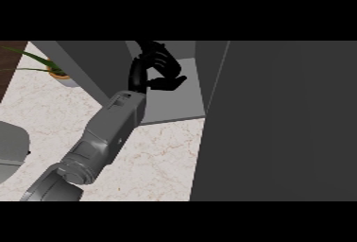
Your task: Pick up the wine, place it into the cabinet and close the cabinet
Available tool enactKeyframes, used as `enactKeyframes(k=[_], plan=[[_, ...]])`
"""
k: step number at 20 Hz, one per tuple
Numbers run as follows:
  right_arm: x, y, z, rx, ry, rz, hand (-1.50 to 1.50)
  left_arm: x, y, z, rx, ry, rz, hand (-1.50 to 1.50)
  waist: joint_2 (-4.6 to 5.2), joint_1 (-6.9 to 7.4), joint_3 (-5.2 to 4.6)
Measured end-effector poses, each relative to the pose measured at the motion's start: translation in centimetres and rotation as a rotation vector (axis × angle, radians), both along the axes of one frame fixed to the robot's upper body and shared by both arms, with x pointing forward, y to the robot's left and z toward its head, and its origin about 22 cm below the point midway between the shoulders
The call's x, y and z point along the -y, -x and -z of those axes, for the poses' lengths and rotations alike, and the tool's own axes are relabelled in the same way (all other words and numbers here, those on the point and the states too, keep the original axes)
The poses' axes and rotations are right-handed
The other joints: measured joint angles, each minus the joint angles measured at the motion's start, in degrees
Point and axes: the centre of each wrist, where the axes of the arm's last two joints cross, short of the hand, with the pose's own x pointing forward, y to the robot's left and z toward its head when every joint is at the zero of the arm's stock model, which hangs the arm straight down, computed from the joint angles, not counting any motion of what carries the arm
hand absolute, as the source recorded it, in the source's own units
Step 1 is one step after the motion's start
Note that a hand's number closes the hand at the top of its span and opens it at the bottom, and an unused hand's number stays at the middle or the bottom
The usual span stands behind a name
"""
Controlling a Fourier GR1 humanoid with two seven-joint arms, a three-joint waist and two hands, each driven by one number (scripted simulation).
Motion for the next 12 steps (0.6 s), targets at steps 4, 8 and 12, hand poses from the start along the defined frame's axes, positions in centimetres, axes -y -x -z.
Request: enactKeyframes(k=[4, 8, 12], plan=[[0.0, 0.1, 0.1, 0.0, 0.001, -0.008, -1.5, -0.8, -0.5, -0.7, 0.016, -0.047, -0.04, -1.5, 0.13, -0.31, -0.01], [0.1, 0.1, 0.2, 0.006, 0.002, -0.02, -1.5, -1.1, -0.8, -1.1, 0.026, -0.079, -0.064, -1.5, 0.28, -0.44, -0.03], [0.1, 0.1, 0.3, 0.006, 0.001, -0.026, -1.5, -1.1, -1.2, -2.0, 0.045, -0.048, -0.053, -1.5, 0.29, -0.39, -0.06]])
